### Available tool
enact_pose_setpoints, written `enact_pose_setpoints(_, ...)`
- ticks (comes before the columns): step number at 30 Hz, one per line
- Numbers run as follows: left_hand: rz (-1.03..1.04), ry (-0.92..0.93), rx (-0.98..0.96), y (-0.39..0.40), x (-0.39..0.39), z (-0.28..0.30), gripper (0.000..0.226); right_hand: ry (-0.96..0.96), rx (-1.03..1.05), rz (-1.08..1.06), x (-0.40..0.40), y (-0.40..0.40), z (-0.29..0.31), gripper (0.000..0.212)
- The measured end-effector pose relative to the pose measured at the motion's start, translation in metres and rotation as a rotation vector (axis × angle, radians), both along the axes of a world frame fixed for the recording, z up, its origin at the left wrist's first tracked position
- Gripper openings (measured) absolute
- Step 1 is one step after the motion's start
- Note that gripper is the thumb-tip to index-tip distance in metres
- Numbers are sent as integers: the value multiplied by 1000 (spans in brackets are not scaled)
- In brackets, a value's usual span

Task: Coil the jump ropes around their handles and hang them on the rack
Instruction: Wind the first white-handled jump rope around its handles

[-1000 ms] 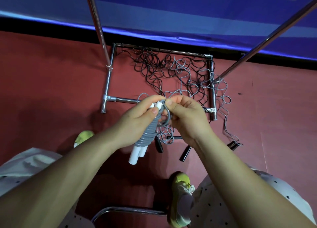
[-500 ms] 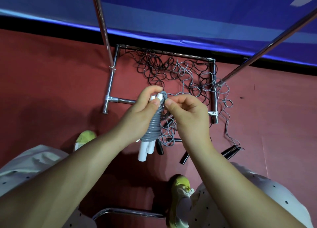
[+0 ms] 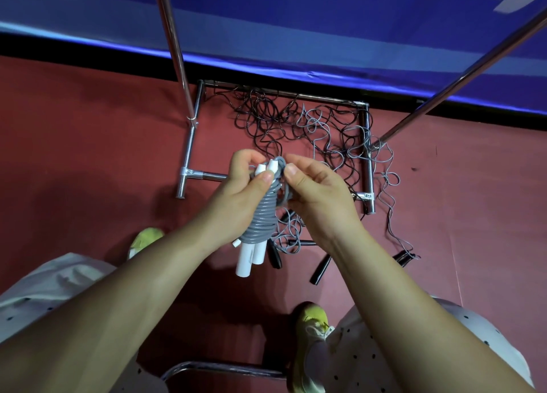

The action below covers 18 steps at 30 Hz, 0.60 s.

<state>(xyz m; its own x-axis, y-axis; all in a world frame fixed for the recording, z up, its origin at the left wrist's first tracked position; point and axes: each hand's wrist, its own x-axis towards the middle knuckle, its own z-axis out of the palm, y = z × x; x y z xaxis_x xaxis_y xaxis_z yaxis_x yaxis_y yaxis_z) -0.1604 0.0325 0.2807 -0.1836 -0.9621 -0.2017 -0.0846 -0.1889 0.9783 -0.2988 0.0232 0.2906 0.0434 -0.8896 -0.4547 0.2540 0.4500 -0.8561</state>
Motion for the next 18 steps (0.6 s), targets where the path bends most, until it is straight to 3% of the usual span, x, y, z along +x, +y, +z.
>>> enact_pose_setpoints(4, -40, -124, -70, 2, 2, 1, 13, 2, -16, -10, 0, 1, -4, 41)
enact_pose_setpoints(7, -114, -173, -133, 2, 7, 5, 13, -119, -24, 79, -4, 1, -5, 32)
enact_pose_setpoints(10, -141, 23, -64, 0, 11, 10, 14, -267, -14, 218, -14, -4, -1, 50)
enact_pose_setpoints(13, -120, 175, -5, 1, 8, 14, 12, -267, 10, 316, -25, -10, 3, 56)
enact_pose_setpoints(15, -133, 182, 26, 3, 7, 14, 13, -232, -7, 358, -25, -8, 6, 48)
enact_pose_setpoints(18, -123, 171, 92, 7, 10, 11, 16, -109, -35, 347, -21, -6, 9, 13)
